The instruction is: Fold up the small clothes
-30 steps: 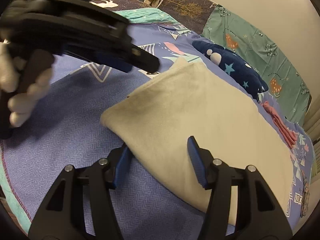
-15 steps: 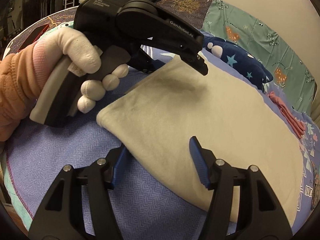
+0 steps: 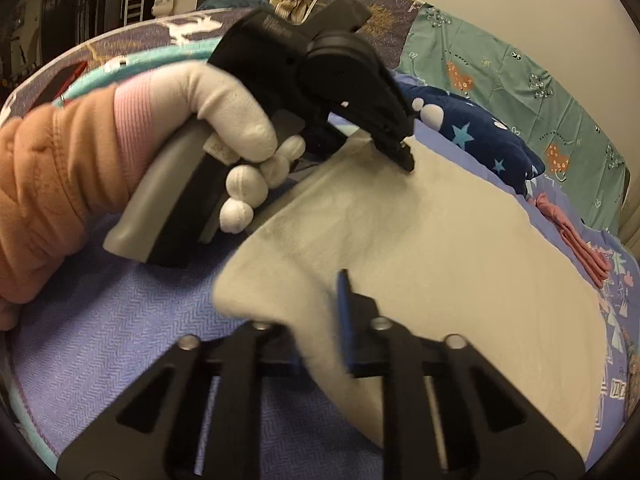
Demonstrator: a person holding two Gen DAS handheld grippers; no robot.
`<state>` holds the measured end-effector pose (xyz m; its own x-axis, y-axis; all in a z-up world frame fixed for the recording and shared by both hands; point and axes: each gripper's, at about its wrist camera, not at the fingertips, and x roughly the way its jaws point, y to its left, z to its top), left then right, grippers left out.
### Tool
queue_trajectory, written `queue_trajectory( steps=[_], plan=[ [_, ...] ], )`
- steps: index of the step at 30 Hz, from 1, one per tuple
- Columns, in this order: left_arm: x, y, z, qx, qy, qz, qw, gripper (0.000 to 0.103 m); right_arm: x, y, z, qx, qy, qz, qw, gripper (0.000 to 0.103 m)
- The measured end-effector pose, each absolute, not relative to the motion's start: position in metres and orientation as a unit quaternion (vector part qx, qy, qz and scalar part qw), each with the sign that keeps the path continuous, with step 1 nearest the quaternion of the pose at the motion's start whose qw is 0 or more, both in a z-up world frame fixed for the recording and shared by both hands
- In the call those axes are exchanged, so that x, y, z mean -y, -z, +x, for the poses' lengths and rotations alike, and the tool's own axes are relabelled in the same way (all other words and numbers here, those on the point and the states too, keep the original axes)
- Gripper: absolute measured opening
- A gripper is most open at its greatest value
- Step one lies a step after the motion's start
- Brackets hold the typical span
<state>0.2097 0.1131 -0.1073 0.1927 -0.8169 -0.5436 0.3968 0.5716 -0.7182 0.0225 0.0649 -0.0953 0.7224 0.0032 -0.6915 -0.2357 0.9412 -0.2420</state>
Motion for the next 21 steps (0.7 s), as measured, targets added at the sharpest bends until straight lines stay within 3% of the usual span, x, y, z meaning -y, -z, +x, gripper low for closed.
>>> queue_trajectory(
  steps=[21],
  plan=[
    [-0.054,0.029,0.198,-0.459,0.394,-0.157,0.780,0.011,0.016,0.032,-0.015,-0.279,-0.088,-0.014,0.956,0.005]
  ],
)
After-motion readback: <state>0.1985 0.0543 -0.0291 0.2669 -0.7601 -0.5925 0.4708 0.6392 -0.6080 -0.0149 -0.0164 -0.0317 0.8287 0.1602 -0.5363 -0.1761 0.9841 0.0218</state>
